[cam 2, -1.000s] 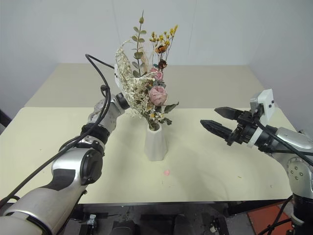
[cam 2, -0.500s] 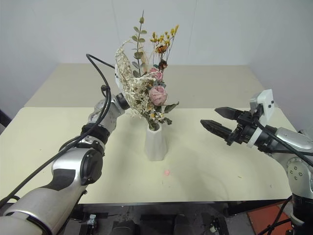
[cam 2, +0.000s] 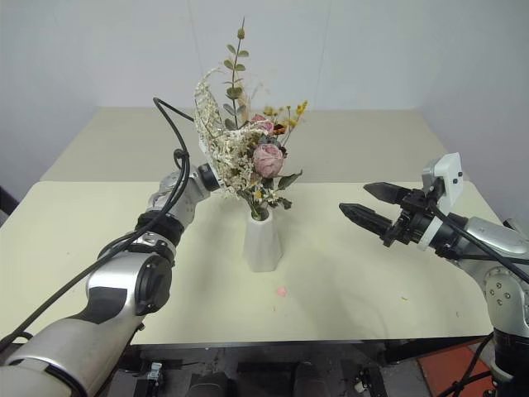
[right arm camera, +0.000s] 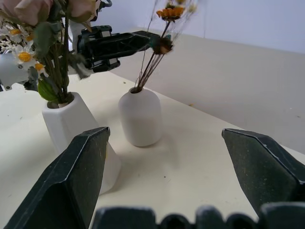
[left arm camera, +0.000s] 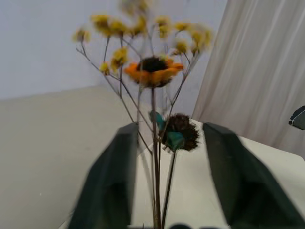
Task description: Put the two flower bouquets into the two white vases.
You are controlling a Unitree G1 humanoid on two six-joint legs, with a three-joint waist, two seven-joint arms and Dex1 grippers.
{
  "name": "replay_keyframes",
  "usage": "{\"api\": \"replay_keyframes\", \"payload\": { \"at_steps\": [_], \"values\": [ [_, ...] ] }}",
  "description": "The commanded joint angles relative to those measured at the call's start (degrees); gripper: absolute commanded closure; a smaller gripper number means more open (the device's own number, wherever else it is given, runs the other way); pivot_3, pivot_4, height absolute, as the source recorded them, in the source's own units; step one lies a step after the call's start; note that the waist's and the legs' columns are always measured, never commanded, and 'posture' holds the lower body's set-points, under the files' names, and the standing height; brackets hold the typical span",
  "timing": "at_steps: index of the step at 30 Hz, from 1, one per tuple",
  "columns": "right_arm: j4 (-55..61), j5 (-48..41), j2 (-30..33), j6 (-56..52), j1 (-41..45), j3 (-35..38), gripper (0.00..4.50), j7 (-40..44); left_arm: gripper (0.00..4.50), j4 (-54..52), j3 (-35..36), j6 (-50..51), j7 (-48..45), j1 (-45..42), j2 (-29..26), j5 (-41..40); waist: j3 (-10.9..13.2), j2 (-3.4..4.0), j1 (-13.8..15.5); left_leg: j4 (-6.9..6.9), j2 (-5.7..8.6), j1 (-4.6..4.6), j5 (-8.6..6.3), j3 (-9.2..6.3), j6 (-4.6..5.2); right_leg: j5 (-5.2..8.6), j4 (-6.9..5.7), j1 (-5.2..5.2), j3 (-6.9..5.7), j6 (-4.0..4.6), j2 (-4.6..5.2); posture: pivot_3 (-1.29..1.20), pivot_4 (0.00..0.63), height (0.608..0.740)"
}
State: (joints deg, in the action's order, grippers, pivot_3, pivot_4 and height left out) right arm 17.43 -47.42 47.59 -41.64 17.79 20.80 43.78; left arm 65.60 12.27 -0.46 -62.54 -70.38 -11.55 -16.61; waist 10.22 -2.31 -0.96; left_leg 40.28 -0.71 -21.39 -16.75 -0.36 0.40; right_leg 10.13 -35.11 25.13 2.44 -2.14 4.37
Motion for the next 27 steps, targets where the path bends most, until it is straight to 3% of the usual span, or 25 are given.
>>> {"api": "replay_keyframes", "payload": {
  "at_steps": [1, 4, 18, 27],
  "values": [
    [0.3, 0.1, -0.1, 1.4, 1.1, 0.8, 0.00, 0.4, 0.94, -4.0, -0.1, 0.9, -1.3, 1.8, -2.7, -0.1, 0.0, 0.01, -0.1, -0.01, 0.00, 0.02, 0.00, 0.00, 0.00, 0.00, -0.01, 0.00, 0.01, 0.00, 0.00, 0.00, 0.150, 0.740],
    [-0.4, 0.5, -0.3, 1.6, 1.5, 0.1, 0.00, 1.0, 0.04, -9.8, -0.7, 1.8, -2.9, 6.7, -7.0, 0.1, 0.0, 0.02, -0.2, -0.01, -0.01, 0.04, 0.00, 0.01, 0.00, 0.00, -0.03, 0.00, 0.02, 0.00, 0.00, 0.00, 0.150, 0.740],
    [-7.1, 3.9, 0.4, 4.1, 1.9, -0.4, 0.00, 6.7, 0.04, -49.0, 0.1, 23.4, -13.4, 31.2, -27.8, -10.0, 0.0, 0.03, 0.4, 0.01, -0.06, 0.03, 0.00, 0.00, 0.00, 0.00, -0.02, 0.00, -0.02, 0.00, 0.01, 0.00, 0.150, 0.740],
    [-10.1, 5.2, 2.9, 4.9, 0.5, 1.2, 0.00, 10.6, 0.04, -61.6, 2.0, 28.2, -10.7, 38.9, -31.8, -15.2, 0.0, 0.04, 0.2, -0.01, -0.09, 0.09, 0.00, 0.03, 0.00, 0.00, -0.02, -0.01, -0.01, 0.01, -0.01, 0.00, 0.150, 0.740]
  ]
}}
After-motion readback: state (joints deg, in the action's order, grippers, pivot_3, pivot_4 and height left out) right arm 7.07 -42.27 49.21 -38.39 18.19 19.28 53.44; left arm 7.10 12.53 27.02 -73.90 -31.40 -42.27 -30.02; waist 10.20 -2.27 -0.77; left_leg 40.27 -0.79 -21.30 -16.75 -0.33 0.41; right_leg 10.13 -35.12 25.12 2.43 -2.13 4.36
